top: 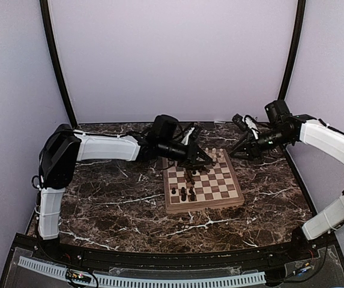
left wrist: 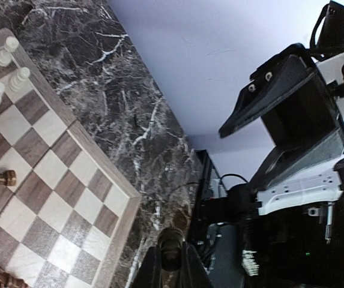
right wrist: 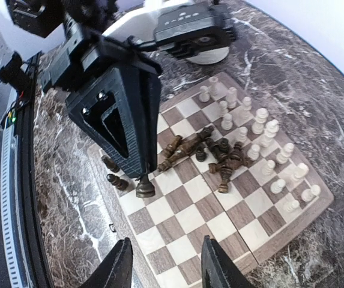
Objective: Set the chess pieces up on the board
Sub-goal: Place the pawn at e7.
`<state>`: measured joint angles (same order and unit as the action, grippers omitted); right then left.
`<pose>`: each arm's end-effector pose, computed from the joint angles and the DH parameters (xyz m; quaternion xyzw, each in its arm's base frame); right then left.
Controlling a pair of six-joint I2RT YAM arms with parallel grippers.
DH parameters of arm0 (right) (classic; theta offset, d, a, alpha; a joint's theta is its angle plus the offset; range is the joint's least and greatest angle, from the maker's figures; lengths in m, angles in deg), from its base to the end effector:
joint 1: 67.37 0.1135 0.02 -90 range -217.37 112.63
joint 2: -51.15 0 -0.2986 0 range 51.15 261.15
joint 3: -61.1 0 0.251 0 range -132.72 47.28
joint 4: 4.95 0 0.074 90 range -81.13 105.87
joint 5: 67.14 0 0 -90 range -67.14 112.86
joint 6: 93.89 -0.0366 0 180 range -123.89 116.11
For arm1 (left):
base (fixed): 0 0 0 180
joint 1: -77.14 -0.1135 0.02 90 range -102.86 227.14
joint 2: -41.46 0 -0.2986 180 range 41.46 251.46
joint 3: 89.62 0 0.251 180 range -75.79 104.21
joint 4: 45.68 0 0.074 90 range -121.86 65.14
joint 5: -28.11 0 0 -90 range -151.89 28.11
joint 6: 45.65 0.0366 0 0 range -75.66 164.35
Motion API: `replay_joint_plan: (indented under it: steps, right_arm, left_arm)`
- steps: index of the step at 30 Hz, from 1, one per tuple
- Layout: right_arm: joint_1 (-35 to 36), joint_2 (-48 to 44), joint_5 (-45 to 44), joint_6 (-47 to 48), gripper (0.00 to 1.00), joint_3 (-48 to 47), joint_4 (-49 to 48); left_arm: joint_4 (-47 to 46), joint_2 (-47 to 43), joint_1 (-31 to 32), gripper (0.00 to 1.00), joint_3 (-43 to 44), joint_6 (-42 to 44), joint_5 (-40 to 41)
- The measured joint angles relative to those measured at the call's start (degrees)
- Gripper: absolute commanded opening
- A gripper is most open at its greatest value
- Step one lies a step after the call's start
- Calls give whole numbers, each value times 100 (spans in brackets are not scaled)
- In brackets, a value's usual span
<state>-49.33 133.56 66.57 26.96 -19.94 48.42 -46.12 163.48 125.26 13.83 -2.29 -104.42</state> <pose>0.2674 0.1137 0.3215 -0.4687 0.7586 0.3212 0.3189 0.3235 -0.3979 0.2553 0.2226 0.7517 -0.6013 0.1542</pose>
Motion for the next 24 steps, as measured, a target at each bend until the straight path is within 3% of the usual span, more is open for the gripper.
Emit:
replay_joint_plan:
  steps: [5,13,24]
  right_arm:
    - [-448,-431,-7,-417,41,863,-702]
    - [-487,-225,-1202,-741,41,1325,-1408]
    - [-487,-103,-1534,-739,41,1331,-1613]
  left_arm:
    - [1818,-15,201,6,728,1744,1130]
    - [3622,-175,883,6,1117,4024,2767]
    - [4459,7,1217,6,1593,5261,3915]
